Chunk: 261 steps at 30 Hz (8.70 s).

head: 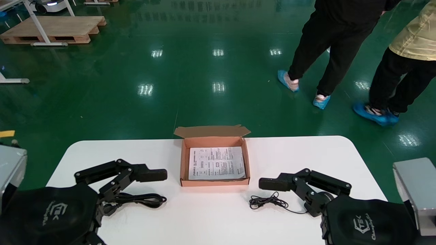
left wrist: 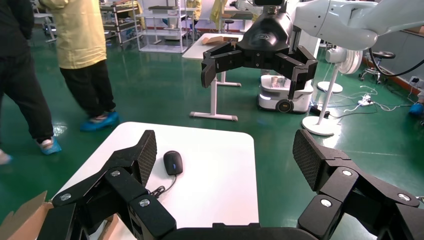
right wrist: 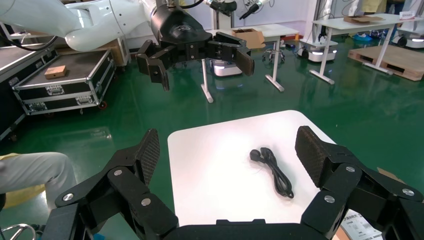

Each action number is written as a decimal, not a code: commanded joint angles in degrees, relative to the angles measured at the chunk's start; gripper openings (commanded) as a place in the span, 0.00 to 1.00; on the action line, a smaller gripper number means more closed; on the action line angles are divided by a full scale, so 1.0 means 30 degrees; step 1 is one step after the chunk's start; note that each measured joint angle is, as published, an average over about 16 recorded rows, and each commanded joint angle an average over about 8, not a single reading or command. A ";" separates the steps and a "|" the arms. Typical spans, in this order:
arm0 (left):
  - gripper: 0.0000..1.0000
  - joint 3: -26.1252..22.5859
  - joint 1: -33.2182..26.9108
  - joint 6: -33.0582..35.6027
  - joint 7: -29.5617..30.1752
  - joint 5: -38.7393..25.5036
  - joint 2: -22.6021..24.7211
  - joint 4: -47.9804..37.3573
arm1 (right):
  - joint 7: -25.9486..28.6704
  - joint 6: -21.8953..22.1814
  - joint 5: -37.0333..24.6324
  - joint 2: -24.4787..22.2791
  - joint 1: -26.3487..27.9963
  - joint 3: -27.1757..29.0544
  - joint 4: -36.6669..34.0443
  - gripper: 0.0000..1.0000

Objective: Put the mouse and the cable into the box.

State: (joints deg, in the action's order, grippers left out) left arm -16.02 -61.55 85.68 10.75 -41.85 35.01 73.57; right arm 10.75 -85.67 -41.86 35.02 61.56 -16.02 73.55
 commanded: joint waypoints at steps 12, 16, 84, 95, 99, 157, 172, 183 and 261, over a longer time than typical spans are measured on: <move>1.00 -0.0537 -0.0243 -0.0038 -0.0293 -0.1918 -0.0462 0.0469 | -0.0188 0.0381 -0.0937 0.0090 0.0064 -0.0288 0.0110 1.00; 1.00 -0.1989 -0.1604 0.0268 -0.1476 -0.6731 -0.0862 0.1171 | -0.0440 0.0980 -0.2712 0.0470 0.0458 -0.0919 0.0348 1.00; 1.00 -0.8709 -0.7067 -0.9198 -0.4961 -2.7100 0.9157 -1.0766 | 0.1613 0.4422 -1.0324 0.1782 0.0589 -0.3845 0.0758 1.00; 1.00 -0.8872 -0.7039 -0.9143 -0.4664 -2.7487 0.9186 -1.0557 | 0.1503 0.6022 -1.3187 0.3323 0.1243 -0.4842 -0.0590 1.00; 1.00 -0.8877 -0.7017 -0.9129 -0.4605 -2.7511 0.9166 -1.0481 | 0.0675 0.7427 -1.5368 0.4938 0.1939 -0.5606 -0.2788 1.00; 0.00 -0.8884 -0.6965 -0.9102 -0.4474 -2.7552 0.9118 -1.0316 | -0.5918 1.1861 -1.9021 1.1081 0.6303 -0.6917 -1.6469 0.00; 0.00 -0.8890 -0.6962 -0.9101 -0.4475 -2.7555 0.9117 -1.0321 | -0.5903 1.1847 -1.9016 1.1060 0.6276 -0.6917 -1.6391 0.00; 0.00 -0.8889 -0.6961 -0.9101 -0.4475 -2.7557 0.9118 -1.0321 | -0.5899 1.1850 -1.9028 1.1052 0.6268 -0.6917 -1.6391 0.00; 1.00 -1.6439 -0.8109 -2.1703 -1.2536 -1.9530 1.4602 -1.3069 | -0.5254 1.3354 -1.7424 0.7766 1.3001 -0.4430 -1.5052 0.00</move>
State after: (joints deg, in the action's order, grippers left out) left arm -64.63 -85.85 20.76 -27.00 -100.71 78.77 34.68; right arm -5.01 -45.61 -94.13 58.31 100.56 -29.31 28.41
